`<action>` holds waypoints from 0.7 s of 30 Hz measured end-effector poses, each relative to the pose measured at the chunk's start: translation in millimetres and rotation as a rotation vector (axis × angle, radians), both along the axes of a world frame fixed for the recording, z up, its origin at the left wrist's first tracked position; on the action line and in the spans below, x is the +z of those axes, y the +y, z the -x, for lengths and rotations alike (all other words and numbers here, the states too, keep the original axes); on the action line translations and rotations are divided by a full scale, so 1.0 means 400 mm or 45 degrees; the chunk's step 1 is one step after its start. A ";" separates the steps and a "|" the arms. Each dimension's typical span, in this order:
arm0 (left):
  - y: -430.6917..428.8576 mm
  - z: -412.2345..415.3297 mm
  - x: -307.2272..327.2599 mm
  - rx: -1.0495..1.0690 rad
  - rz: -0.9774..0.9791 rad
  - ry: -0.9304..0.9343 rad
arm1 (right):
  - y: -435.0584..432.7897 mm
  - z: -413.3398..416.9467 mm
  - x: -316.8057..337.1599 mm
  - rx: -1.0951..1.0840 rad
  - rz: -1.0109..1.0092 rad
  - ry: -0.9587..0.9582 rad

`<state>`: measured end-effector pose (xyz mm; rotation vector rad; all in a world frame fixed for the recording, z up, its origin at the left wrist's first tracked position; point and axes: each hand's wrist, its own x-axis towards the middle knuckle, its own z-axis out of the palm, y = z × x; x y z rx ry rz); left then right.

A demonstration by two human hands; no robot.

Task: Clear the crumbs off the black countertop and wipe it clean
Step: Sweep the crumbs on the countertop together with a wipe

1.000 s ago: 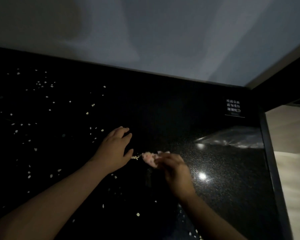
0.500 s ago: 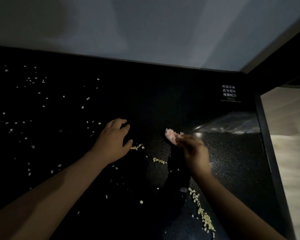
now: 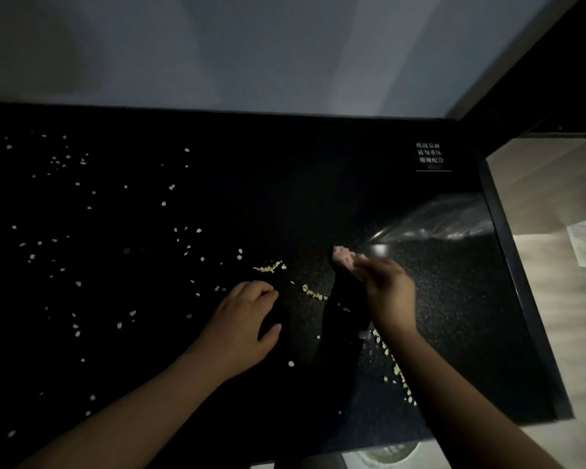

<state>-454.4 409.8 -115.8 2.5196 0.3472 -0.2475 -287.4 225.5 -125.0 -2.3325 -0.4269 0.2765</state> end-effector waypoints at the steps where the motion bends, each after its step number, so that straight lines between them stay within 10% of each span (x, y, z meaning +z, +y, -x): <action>1: -0.009 0.007 -0.005 -0.007 0.011 0.006 | 0.002 0.009 -0.007 -0.002 0.035 -0.001; 12: -0.062 0.040 -0.027 0.009 -0.167 0.097 | -0.070 0.116 0.041 -0.043 -0.253 0.056; 21: -0.102 0.041 -0.024 0.117 -0.197 0.133 | -0.242 0.071 0.005 -0.248 0.016 -0.013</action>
